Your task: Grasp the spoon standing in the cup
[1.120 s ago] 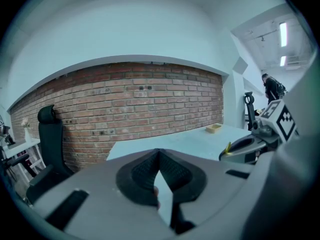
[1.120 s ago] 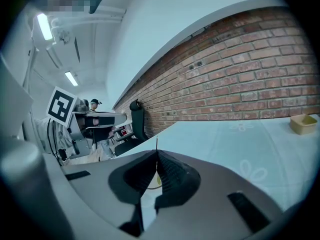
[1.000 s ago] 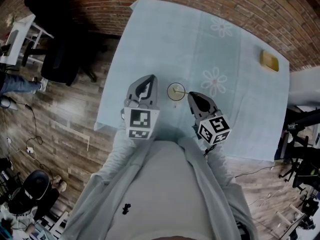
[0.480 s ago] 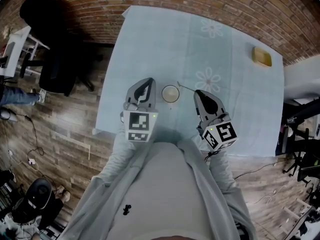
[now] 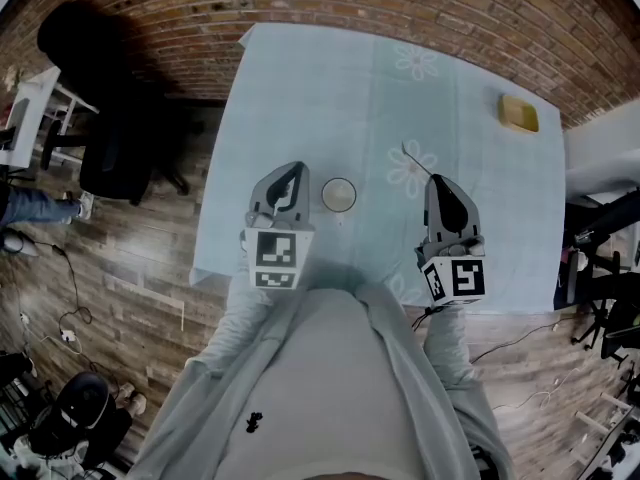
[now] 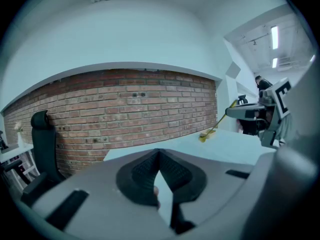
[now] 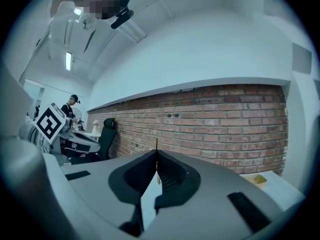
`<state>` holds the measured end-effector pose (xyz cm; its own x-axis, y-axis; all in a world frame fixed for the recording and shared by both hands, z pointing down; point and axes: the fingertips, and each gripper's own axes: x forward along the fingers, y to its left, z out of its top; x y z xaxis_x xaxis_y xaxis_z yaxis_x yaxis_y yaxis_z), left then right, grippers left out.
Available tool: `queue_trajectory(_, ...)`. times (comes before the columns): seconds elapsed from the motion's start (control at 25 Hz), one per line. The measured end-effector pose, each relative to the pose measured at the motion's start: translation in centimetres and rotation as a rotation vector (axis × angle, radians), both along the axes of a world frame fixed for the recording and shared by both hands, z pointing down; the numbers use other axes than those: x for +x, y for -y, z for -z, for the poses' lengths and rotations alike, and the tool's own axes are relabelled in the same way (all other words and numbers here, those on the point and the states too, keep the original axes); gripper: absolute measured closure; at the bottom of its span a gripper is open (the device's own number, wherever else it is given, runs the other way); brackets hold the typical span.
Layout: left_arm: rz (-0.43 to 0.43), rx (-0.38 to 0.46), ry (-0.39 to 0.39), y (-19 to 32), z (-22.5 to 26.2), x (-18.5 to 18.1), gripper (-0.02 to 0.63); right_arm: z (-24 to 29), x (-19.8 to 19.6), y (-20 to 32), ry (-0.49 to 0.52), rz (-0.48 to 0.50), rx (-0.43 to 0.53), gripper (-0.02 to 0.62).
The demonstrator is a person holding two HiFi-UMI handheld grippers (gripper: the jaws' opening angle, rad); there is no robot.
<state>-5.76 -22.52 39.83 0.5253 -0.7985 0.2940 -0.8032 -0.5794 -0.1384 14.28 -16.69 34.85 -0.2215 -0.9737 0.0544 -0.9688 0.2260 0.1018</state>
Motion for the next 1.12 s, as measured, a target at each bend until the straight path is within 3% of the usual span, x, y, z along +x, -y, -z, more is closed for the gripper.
queue_trajectory(0.4, 0.004, 0.005, -0.007, 0.6, 0.2, -0.6, 0.589, -0.3, 2.1, -0.7, -0.046, -0.105, 0.043, 0.577)
queue_trajectory(1.12, 0.015, -0.006, -0.009, 1.2, -0.2, -1.1, 0.589, -1.0, 1.3, 0.0, -0.013, -0.086, 0.022, 0.577)
